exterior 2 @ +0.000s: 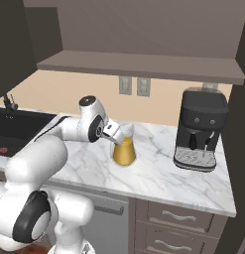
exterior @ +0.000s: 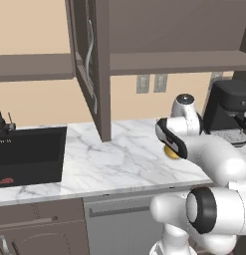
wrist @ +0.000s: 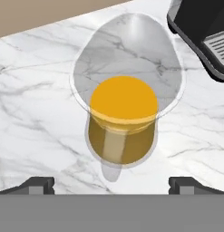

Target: There is a tray on the dining counter. Grab the cup, mug, and pitcher and place them on the tray. The pitcher may be placed next to the tray if it cannot fit the tray.

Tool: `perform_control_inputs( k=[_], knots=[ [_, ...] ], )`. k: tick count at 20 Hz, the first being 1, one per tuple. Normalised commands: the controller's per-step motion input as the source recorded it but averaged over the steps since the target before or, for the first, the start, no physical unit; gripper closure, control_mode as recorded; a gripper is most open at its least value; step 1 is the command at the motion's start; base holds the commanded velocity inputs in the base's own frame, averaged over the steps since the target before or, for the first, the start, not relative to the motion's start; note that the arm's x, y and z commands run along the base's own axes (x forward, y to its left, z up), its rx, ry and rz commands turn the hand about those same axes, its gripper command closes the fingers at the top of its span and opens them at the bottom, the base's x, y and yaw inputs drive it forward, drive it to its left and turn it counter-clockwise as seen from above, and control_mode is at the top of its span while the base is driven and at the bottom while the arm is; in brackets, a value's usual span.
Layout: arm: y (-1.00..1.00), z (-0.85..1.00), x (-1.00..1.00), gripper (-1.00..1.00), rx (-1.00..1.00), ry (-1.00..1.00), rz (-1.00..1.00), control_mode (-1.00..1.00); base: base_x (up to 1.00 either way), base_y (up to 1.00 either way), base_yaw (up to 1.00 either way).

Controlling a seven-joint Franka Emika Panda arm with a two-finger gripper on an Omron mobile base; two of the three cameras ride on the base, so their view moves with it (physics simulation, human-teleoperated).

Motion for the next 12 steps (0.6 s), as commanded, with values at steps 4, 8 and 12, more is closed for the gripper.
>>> perform_control_inputs(
  k=[4,8,12],
  knots=[
    [0.00,-0.17,0.24,-1.00,0.00,0.00,-0.09,-1.00,0.00,0.00,0.00],
    [0.00,-0.17,0.21,-1.00,0.00,0.00,-0.06,-1.00,0.00,0.00,0.00],
    [-0.04,-0.18,0.20,-1.00,0.01,0.00,-0.01,-1.00,0.00,0.00,0.00]
  ],
)
